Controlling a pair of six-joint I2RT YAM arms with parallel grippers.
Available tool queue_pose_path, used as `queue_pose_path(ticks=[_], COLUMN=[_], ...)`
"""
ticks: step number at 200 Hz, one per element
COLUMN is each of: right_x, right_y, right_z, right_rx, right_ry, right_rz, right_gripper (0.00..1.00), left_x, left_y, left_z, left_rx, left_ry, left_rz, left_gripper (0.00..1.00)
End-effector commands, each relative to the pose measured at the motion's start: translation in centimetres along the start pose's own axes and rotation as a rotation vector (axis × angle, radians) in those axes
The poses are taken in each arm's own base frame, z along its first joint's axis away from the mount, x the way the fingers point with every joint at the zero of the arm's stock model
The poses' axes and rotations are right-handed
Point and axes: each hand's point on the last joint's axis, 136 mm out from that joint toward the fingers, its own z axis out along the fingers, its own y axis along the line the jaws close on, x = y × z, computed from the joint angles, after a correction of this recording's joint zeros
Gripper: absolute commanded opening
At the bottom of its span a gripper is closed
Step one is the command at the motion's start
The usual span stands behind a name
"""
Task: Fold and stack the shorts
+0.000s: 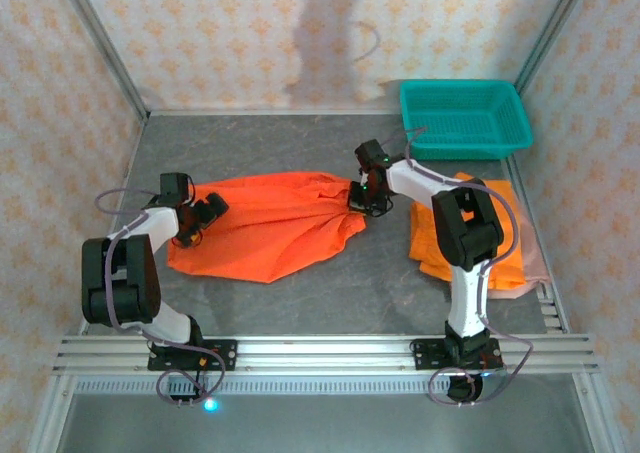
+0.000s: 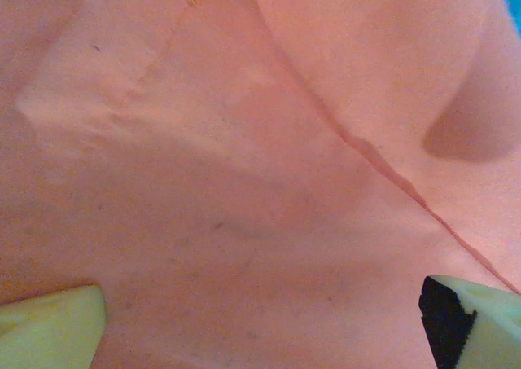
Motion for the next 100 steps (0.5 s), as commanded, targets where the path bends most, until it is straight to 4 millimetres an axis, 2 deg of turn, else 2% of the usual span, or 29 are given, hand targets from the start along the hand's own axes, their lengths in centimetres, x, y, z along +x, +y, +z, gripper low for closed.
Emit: queue_pose_path(ticks=[1,47,75,100], right_x=[-0.8,-2.9,-4.8,-6.4], right_y=[-4.8,-8.1,-8.9,-9.2], right_z=[-5.4,-14.5,-20.1,-24.4], right_rx=[0.305,0.618,0.781,0.928], right_ry=[-0.08,-0.192,-0.281,-0.35], right_rz=[-0.078,-0.197,-0.251,-0.275], right_gripper=[0.0,0.0,0.0,0.0], left_x=[-0.7,-1.8,-1.6,-1.1], left_y=[-2.5,-5.1,-5.3,-5.1], left_z=[-2.8,-7.0,-7.9,-7.9], left_rx=[0.108,0.207,0.226,0.233], left_ry=[-0.036,-0.109,-0.124,-0.116], left_rz=[0.005,0.045,0.044,0.04], left_gripper=[1.0,1.0,1.0,1.0])
